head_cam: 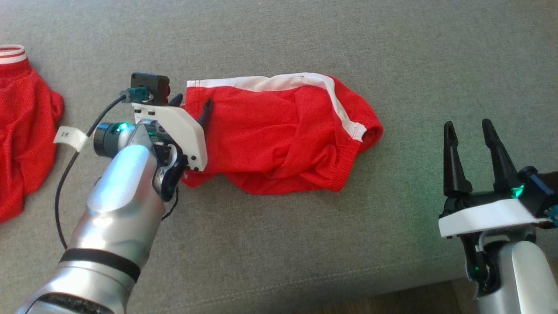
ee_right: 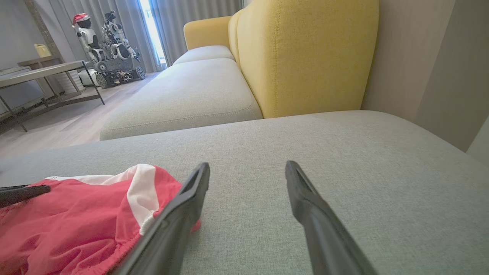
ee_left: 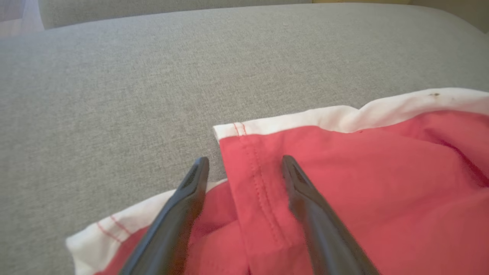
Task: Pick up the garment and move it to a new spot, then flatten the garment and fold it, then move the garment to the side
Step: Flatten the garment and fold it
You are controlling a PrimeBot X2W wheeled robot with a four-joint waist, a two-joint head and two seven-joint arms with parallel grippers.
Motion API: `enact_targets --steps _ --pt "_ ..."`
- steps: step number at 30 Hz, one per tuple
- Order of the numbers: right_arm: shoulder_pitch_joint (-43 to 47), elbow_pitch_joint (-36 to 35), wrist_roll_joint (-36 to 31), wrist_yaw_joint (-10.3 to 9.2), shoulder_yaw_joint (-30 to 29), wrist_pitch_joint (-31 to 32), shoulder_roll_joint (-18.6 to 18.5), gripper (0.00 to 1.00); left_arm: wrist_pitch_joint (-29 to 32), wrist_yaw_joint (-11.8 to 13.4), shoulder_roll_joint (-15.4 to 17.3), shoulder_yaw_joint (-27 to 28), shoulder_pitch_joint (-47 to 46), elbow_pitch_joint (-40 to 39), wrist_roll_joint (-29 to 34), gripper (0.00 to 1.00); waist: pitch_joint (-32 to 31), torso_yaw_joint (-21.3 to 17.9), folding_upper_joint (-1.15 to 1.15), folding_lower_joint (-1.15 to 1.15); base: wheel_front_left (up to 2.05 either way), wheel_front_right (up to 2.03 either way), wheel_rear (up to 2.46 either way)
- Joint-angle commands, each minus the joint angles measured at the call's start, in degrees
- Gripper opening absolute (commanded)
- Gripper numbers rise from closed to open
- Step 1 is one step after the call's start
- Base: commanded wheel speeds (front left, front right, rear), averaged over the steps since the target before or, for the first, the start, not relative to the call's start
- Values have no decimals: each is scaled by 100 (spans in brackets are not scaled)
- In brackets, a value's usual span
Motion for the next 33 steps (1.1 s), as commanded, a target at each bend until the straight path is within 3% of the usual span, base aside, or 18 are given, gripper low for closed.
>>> enact_targets --steps 1,3,11,17,26,33 --pt "-153 -159 32 24 101 -56 -31 100 -83 -31 100 183 -291 -69 -19 55 -8 11 0 0 0 0 0" --pt "-168 -150 31 24 100 -64 -31 100 -194 -71 85 162 -322 -17 -17 0 -14 23 0 0 0 0 0" --pt "-166 -139 16 24 39 -80 -31 100 -907 -83 71 10 -262 -330 140 0 -87 124 0 0 0 0 0" --pt "-84 -185 7 24 -26 -39 -31 100 -1234 47 250 -72 546 -1435 173 0 -215 242 0 0 0 0 0" --pt "-43 -382 -35 24 -156 101 -31 100 -760 715 930 77 2764 -3689 -111 0 -192 550 0 0 0 0 0" --pt "-97 -424 -50 24 -109 181 -31 100 -594 887 1017 217 3284 -4018 -381 0 -181 562 0 0 0 0 0"
